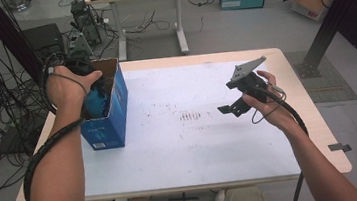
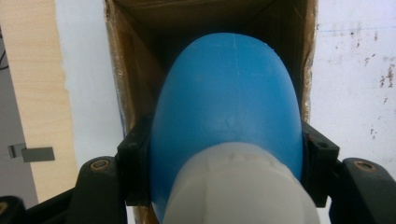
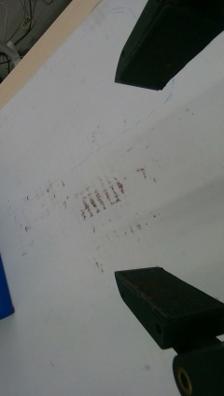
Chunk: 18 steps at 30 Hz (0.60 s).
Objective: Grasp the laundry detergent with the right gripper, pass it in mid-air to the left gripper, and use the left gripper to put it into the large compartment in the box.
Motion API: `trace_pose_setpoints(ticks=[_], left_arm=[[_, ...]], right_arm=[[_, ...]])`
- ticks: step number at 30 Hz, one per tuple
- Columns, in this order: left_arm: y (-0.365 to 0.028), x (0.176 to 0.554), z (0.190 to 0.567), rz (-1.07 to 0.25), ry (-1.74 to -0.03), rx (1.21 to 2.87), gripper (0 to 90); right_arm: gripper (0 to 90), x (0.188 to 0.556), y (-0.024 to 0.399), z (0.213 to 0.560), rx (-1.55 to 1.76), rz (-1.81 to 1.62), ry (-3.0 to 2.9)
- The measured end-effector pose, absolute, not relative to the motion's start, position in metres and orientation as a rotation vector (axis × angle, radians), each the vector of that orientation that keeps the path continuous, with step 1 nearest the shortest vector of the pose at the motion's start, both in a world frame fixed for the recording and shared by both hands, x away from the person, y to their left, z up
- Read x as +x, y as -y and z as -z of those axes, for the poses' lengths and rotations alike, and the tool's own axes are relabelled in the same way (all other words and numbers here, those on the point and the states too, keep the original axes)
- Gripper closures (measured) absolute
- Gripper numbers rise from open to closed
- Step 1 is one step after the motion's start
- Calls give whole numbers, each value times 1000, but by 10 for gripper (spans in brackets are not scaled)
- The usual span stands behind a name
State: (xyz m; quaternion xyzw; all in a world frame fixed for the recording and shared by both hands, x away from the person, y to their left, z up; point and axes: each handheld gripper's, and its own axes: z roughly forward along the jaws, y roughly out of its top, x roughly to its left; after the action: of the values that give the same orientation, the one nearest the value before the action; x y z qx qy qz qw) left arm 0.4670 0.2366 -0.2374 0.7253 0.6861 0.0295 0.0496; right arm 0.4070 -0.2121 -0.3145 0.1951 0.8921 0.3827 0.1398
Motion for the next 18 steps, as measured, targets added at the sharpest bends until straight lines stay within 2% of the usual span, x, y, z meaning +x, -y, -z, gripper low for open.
trace_pose_setpoints(ticks=[18], left_arm=[[-241,466,267,-58,-2097,2198,370]], right_arm=[[59,409,210,321,567,-1111,-2590]])
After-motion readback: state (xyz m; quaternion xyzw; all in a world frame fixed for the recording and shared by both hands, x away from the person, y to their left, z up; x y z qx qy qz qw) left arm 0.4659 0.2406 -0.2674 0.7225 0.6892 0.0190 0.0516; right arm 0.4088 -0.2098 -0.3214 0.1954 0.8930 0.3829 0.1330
